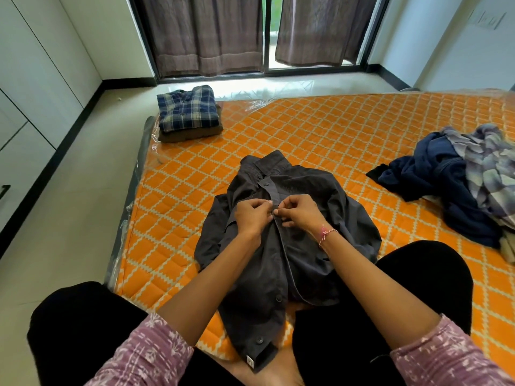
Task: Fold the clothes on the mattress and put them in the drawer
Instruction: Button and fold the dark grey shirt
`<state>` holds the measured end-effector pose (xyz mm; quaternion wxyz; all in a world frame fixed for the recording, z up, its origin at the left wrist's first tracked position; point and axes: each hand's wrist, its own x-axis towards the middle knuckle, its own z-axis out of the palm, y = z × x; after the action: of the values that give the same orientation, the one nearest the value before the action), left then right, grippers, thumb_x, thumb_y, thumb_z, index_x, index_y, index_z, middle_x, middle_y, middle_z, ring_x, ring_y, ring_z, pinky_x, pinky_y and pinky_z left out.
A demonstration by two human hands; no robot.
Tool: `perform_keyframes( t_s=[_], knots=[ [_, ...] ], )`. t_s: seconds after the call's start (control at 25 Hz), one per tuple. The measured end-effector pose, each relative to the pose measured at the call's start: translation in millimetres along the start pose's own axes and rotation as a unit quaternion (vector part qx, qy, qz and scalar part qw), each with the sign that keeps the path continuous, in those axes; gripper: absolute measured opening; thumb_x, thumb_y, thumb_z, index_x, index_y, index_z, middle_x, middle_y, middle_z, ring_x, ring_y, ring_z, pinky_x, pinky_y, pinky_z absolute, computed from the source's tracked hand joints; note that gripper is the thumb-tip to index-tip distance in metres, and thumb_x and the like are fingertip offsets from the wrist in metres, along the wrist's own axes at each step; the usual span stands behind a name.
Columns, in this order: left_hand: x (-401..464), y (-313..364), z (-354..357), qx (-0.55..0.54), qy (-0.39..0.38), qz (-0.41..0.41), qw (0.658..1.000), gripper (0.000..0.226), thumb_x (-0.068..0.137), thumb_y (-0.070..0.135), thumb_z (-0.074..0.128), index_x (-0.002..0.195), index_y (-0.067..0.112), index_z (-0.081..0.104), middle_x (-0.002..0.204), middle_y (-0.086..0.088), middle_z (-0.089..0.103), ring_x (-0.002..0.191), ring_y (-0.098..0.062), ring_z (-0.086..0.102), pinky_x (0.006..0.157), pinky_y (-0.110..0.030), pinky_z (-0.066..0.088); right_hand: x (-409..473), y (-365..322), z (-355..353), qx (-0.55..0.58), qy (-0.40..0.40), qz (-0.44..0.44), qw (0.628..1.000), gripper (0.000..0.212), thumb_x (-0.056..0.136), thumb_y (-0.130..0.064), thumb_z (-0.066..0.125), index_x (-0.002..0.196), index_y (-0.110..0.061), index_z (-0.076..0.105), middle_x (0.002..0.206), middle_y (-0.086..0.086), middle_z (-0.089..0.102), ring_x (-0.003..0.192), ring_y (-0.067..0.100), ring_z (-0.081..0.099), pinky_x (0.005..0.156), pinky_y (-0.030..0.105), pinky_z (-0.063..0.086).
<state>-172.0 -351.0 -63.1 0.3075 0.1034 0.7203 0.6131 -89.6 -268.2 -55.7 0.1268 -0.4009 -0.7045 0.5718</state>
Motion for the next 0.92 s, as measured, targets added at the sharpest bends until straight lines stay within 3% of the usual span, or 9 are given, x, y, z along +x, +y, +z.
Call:
perform_keyframes(
  t_s=[0.08, 0.2, 0.32, 0.44, 0.6, 0.8, 0.92],
  knots=[
    [3.0, -1.7, -0.3, 0.005, -0.010, -0.023, 1.000, 0.007, 0.083, 0.011, 0.072, 0.081, 0.006, 0.067, 0.076, -0.007, 0.064, 0.070, -0.015, 0.062, 0.068, -0.027, 0.056, 2.6, 1.7, 5.3, -0.102, 0.034, -0.055, 0.993, 0.010, 0.082, -0.003, 0.069, 0.075, -0.009, 0.064, 0.069, 0.004, 0.061, 0.063, 0.012, 0.059, 0.055, 0.018, 0.053],
    [8.6, -2.7, -2.4, 0.033, -0.056, -0.071, 0.995, 0.014, 0.085, 0.007, 0.068, 0.073, 0.008, 0.061, 0.071, -0.007, 0.060, 0.059, -0.013, 0.057, 0.055, -0.020, 0.052, 6.6, 6.1, 12.9, -0.193, 0.058, -0.094, 0.975, 0.022, 0.081, -0.001, 0.065, 0.066, -0.016, 0.061, 0.069, 0.002, 0.062, 0.063, 0.013, 0.058, 0.069, 0.030, 0.053],
    [10.4, -5.0, -4.4, -0.070, -0.078, -0.151, 0.983, 0.020, 0.088, -0.003, 0.061, 0.071, 0.008, 0.057, 0.073, -0.007, 0.061, 0.066, -0.013, 0.058, 0.057, -0.016, 0.052, 7.6, 10.1, 12.7, -0.147, 0.037, -0.066, 0.986, 0.028, 0.080, 0.001, 0.065, 0.063, -0.021, 0.059, 0.064, 0.000, 0.061, 0.057, 0.011, 0.059, 0.072, 0.033, 0.055],
    [11.4, -11.6, -5.3, -0.146, -0.098, -0.187, 0.967, 0.019, 0.088, -0.008, 0.057, 0.075, 0.006, 0.058, 0.065, -0.005, 0.065, 0.069, -0.014, 0.061, 0.062, -0.018, 0.053, 3.7, 14.2, 11.6, -0.039, 0.022, -0.039, 0.998, 0.021, 0.081, 0.002, 0.066, 0.073, -0.015, 0.057, 0.066, 0.002, 0.058, 0.062, 0.013, 0.059, 0.068, 0.029, 0.055],
    [13.8, -13.9, -7.5, -0.126, -0.105, -0.166, 0.972, 0.021, 0.090, -0.008, 0.054, 0.078, 0.009, 0.057, 0.076, -0.006, 0.060, 0.070, -0.012, 0.059, 0.063, -0.017, 0.050, -1.8, 19.9, 18.7, 0.093, 0.054, 0.008, 0.994, 0.021, 0.079, 0.005, 0.069, 0.076, -0.012, 0.057, 0.072, 0.005, 0.057, 0.069, 0.012, 0.061, 0.060, 0.019, 0.055],
    [14.0, -16.5, -9.1, -0.200, -0.102, -0.162, 0.961, 0.022, 0.091, -0.010, 0.050, 0.079, 0.008, 0.056, 0.079, -0.008, 0.059, 0.072, -0.014, 0.058, 0.058, -0.015, 0.052, -6.2, 19.0, 23.7, 0.115, 0.103, 0.025, 0.988, 0.014, 0.078, 0.001, 0.073, 0.074, -0.010, 0.066, 0.073, 0.006, 0.064, 0.067, 0.013, 0.064, 0.056, 0.016, 0.054],
    [12.5, -18.5, -8.8, -0.206, -0.099, -0.139, 0.964, 0.022, 0.090, -0.011, 0.051, 0.079, 0.007, 0.056, 0.078, -0.009, 0.058, 0.071, -0.015, 0.058, 0.054, -0.014, 0.053, -7.0, 18.9, 24.9, 0.103, 0.112, 0.047, 0.987, 0.016, 0.079, -0.001, 0.072, 0.069, -0.011, 0.066, 0.071, 0.007, 0.065, 0.066, 0.015, 0.064, 0.062, 0.024, 0.057]
  ],
)
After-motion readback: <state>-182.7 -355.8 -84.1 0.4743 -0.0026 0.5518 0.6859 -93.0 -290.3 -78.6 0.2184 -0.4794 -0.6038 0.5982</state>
